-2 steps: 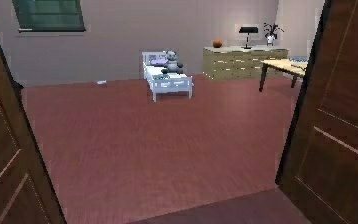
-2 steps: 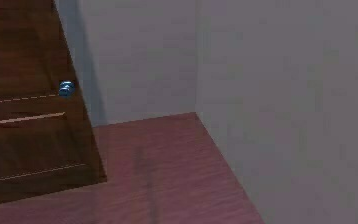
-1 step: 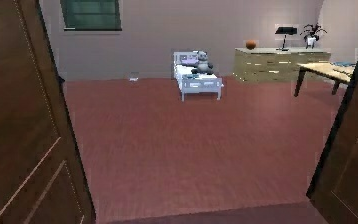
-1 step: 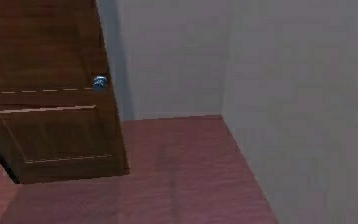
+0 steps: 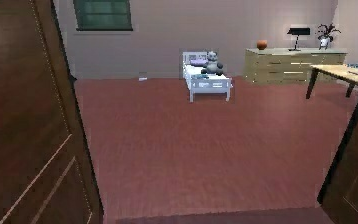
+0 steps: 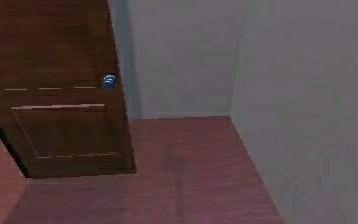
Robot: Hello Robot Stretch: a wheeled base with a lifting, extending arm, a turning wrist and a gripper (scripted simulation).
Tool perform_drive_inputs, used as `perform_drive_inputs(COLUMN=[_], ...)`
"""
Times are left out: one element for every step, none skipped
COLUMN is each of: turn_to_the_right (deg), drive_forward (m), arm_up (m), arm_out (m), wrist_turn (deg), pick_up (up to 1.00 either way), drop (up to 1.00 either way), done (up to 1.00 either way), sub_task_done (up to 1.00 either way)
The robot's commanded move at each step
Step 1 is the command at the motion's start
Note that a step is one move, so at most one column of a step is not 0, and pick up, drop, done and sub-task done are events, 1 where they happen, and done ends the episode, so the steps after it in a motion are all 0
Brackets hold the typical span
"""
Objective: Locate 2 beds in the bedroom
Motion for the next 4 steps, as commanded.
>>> perform_drive_inputs(turn_to_the_right=[45.0,45.0,39.0,0.0], drive_forward=[0.0,0.0,0.0,0.2], arm_up=[0.0,0.0,0.0,0.0], arm_out=[0.0,0.0,0.0,0.0], wrist_turn=[0.0,0.0,0.0,0.0], pick_up=[0.0,0.0,0.0,0.0], drop=[0.0,0.0,0.0,0.0], done=[0.0,0.0,0.0,0.0], sub_task_done=[0.0,0.0,0.0,0.0])
